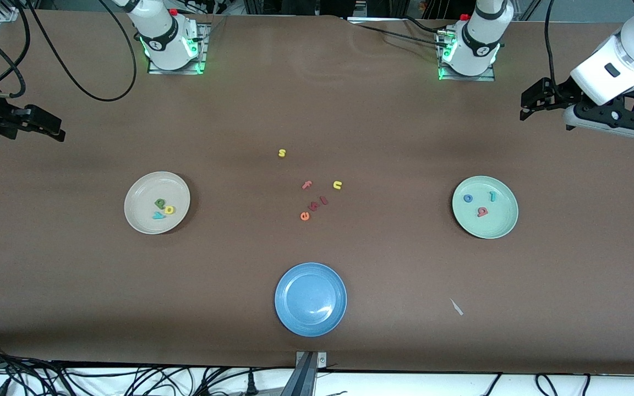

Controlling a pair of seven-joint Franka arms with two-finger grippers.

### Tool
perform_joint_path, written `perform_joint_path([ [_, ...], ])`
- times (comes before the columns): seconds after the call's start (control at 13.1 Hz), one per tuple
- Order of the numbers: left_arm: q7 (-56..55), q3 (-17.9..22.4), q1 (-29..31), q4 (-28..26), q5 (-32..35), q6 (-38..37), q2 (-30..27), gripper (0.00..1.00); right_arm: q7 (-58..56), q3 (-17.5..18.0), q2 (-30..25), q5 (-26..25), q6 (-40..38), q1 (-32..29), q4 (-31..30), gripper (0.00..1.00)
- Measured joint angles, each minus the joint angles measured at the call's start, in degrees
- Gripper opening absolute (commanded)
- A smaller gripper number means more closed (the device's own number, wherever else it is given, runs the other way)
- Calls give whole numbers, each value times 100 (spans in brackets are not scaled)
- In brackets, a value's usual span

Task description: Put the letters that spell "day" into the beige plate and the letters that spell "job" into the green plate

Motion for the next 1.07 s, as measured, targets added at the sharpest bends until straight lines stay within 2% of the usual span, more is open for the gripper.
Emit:
perform_joint_path([
  [1.07,0,-5,-1,0,0,0,0,100,-180,71,67,14,-273,21,27,100],
])
